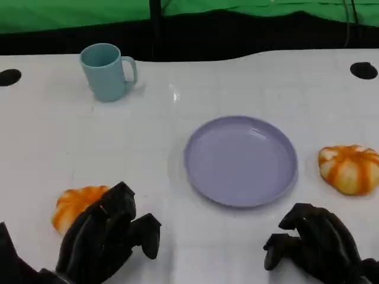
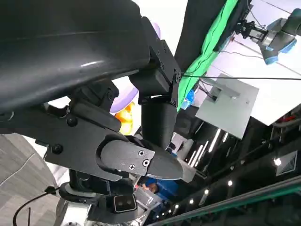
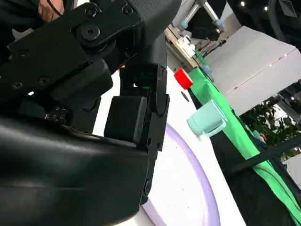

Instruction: Grasp the bread from the table and place it into the plate.

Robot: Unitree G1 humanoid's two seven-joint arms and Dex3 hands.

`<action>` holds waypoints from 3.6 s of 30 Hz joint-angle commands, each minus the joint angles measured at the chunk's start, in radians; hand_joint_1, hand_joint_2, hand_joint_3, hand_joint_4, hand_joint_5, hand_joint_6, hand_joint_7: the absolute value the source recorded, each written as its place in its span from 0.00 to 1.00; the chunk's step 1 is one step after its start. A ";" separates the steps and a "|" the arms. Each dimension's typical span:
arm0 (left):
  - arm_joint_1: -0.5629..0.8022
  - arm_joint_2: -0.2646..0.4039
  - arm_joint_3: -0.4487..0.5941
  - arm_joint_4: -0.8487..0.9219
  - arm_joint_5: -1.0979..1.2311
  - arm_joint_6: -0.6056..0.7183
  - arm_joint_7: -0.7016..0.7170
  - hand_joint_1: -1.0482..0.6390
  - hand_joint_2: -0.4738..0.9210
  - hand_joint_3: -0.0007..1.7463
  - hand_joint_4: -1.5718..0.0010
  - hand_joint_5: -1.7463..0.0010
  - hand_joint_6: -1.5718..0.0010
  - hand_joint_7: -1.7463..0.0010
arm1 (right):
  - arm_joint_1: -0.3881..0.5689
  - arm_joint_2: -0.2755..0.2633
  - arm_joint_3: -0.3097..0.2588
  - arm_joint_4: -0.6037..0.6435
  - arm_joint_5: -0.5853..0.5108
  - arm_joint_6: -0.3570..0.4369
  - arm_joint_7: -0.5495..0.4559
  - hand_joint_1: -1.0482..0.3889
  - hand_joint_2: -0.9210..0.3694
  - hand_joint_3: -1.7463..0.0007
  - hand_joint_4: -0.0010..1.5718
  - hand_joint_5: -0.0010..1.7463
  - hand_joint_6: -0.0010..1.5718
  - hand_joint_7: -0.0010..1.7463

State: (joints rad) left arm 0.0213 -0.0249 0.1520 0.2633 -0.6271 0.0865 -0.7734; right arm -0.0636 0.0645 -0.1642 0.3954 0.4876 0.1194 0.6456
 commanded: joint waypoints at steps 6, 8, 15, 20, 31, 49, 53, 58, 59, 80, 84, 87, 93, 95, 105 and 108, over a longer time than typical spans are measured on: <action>0.003 0.010 0.006 -0.002 0.003 0.000 -0.006 0.20 1.00 0.07 0.43 0.00 0.53 0.12 | 0.006 -0.005 -0.006 -0.012 0.009 0.004 -0.006 0.00 0.16 1.00 1.00 0.43 1.00 0.23; 0.003 0.010 0.006 -0.002 0.003 0.000 -0.006 0.20 1.00 0.07 0.43 0.00 0.53 0.12 | 0.006 -0.005 -0.006 -0.012 0.009 0.004 -0.006 0.00 0.16 1.00 1.00 0.43 1.00 0.23; 0.003 0.010 0.006 -0.002 0.003 0.000 -0.006 0.20 1.00 0.07 0.43 0.00 0.52 0.12 | 0.006 -0.005 -0.006 -0.012 0.009 0.004 -0.006 0.00 0.16 1.00 1.00 0.43 1.00 0.23; 0.003 0.009 0.006 -0.002 0.006 -0.004 -0.005 0.20 1.00 0.07 0.43 0.00 0.52 0.12 | 0.006 -0.005 -0.006 -0.013 0.009 0.005 -0.008 0.00 0.16 1.00 1.00 0.43 1.00 0.23; 0.003 0.010 0.004 -0.006 0.012 -0.005 0.002 0.19 1.00 0.06 0.43 0.00 0.53 0.08 | -0.001 -0.010 -0.006 0.001 0.008 -0.007 0.009 0.01 0.15 1.00 1.00 0.42 1.00 0.22; 0.012 0.191 -0.038 -0.157 0.423 -0.416 0.148 0.19 1.00 0.14 0.72 0.39 0.66 0.85 | 0.004 -0.004 -0.005 -0.004 0.009 0.000 0.004 0.01 0.16 1.00 1.00 0.41 1.00 0.21; 0.015 0.213 -0.049 -0.170 0.449 -0.428 0.167 0.18 1.00 0.15 0.73 0.42 0.67 0.87 | 0.004 -0.004 -0.006 -0.002 0.009 -0.001 0.004 0.01 0.16 1.00 1.00 0.41 1.00 0.20; 0.035 0.317 -0.048 -0.293 0.614 -0.388 0.222 0.20 1.00 0.11 0.81 0.48 0.72 0.92 | 0.010 0.000 -0.003 -0.012 0.005 -0.002 -0.005 0.00 0.16 1.00 1.00 0.41 1.00 0.21; 0.042 0.345 -0.047 -0.333 0.666 -0.371 0.238 0.21 1.00 0.09 0.83 0.50 0.74 0.93 | 0.011 0.001 -0.002 -0.014 0.003 -0.002 -0.007 0.00 0.16 1.00 1.00 0.42 1.00 0.21; 0.058 0.582 -0.207 -0.734 1.486 -0.011 0.241 0.19 1.00 0.03 0.77 0.94 0.85 1.00 | 0.025 -0.002 0.004 -0.047 0.005 0.023 -0.019 0.01 0.16 1.00 1.00 0.41 1.00 0.19; 0.030 0.576 -0.267 -0.708 1.605 0.025 0.237 0.20 0.99 0.02 0.76 0.95 0.85 1.00 | 0.031 -0.001 0.006 -0.054 0.000 0.018 -0.024 0.01 0.15 1.00 1.00 0.41 1.00 0.20; 0.028 0.574 -0.273 -0.710 1.616 0.035 0.236 0.20 1.00 0.01 0.76 0.96 0.85 1.00 | 0.031 -0.001 0.007 -0.056 0.000 0.018 -0.026 0.01 0.15 1.00 1.00 0.41 1.00 0.20; -0.072 0.550 -0.381 -0.533 1.707 0.065 0.244 0.21 0.97 0.00 0.76 0.97 0.85 1.00 | 0.030 -0.003 0.005 -0.053 0.006 0.023 -0.020 0.01 0.16 1.00 1.00 0.42 1.00 0.20; -0.109 0.535 -0.419 -0.448 1.724 0.069 0.268 0.21 0.97 0.00 0.76 0.98 0.85 1.00 | 0.033 -0.003 0.006 -0.058 0.007 0.029 -0.024 0.01 0.16 1.00 1.00 0.41 1.00 0.20; -0.210 0.510 -0.520 -0.183 1.733 0.067 0.365 0.19 0.98 0.00 0.77 0.99 0.85 1.00 | 0.040 -0.003 0.010 -0.070 0.002 0.028 -0.029 0.01 0.16 1.00 1.00 0.42 1.00 0.20; -0.228 0.508 -0.537 -0.125 1.722 0.064 0.396 0.20 0.99 0.00 0.77 0.99 0.84 1.00 | 0.039 -0.003 0.009 -0.067 0.004 0.027 -0.027 0.01 0.16 1.00 1.00 0.42 1.00 0.20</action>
State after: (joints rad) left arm -0.1817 0.4807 -0.3684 0.0785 1.1030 0.1514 -0.4104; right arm -0.0320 0.0690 -0.1532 0.3386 0.4867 0.1450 0.6239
